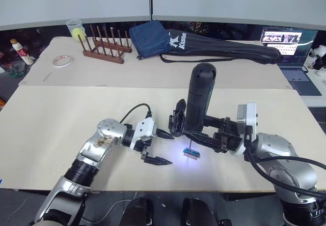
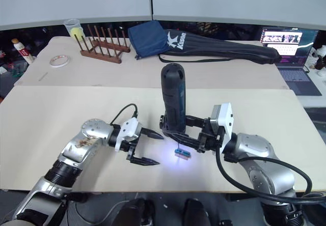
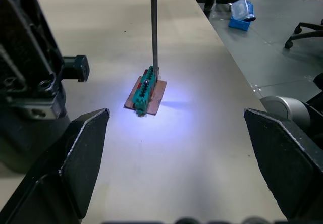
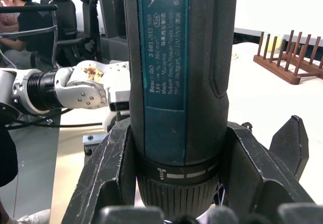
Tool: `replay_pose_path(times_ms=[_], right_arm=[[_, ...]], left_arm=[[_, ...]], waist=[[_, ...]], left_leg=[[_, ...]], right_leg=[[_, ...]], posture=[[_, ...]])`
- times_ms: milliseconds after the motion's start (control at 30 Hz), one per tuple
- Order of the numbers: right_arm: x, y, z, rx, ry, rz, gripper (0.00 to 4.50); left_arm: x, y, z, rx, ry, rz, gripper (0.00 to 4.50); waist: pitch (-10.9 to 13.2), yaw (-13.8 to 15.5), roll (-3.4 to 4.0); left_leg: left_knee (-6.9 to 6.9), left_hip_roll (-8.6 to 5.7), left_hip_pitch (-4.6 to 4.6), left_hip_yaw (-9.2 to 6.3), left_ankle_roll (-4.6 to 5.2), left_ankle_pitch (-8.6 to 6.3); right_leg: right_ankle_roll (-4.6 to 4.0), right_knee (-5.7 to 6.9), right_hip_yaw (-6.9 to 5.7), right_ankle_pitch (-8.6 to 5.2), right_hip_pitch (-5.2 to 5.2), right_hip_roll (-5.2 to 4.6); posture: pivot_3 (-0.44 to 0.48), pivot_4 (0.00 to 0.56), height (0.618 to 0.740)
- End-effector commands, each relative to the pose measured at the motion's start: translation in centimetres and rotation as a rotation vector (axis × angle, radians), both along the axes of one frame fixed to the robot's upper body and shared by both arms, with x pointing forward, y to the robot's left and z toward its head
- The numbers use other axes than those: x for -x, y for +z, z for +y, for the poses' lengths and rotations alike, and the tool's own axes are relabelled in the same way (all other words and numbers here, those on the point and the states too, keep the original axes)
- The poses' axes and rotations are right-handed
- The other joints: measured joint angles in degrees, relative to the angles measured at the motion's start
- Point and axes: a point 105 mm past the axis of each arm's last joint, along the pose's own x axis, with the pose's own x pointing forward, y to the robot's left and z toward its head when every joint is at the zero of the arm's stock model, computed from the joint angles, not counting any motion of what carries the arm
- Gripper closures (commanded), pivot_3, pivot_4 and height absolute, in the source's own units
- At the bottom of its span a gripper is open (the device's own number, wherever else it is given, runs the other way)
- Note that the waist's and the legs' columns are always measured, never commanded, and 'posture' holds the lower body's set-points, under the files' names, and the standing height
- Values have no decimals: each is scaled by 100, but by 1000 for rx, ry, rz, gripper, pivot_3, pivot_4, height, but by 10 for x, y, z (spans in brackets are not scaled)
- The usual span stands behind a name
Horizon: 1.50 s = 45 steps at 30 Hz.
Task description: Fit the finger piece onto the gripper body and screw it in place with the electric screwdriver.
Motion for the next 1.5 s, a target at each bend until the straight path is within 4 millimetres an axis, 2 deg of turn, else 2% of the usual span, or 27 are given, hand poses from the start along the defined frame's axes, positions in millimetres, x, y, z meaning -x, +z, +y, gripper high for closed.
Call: replay_pose_path(times_ms=[33,500,800,1500], right_arm=[[5,13,-1,-18,11,-75,2587],[6,10,-2,-10,2,-80,2587],[11,20,1,-25,28,-101,2587],[8,14,-1,-3,8,-113,2587]], left_arm=[[-2,3,-5,1,-14,-35,0],[-1,7,-6,0,-27,-40,0],[-2,9,-6,3,-24,-42,0],[-3,10,-7,4,-28,-46,0]], waist=[[0,-1,0],[0,0,0],[0,1,0],[0,1,0]], left_leg=[[0,0,0,0,0,0],[2,1,0,-1,0,0],[2,1,0,-1,0,0],[4,0,0,-1,0,0]], right_leg=[[0,0,0,0,0,0],[0,1,0,0,0,0],[0,1,0,0,0,0],[0,2,0,0,1,0]], posture=[[0,150,740],[0,150,740],[0,150,740],[0,150,740]])
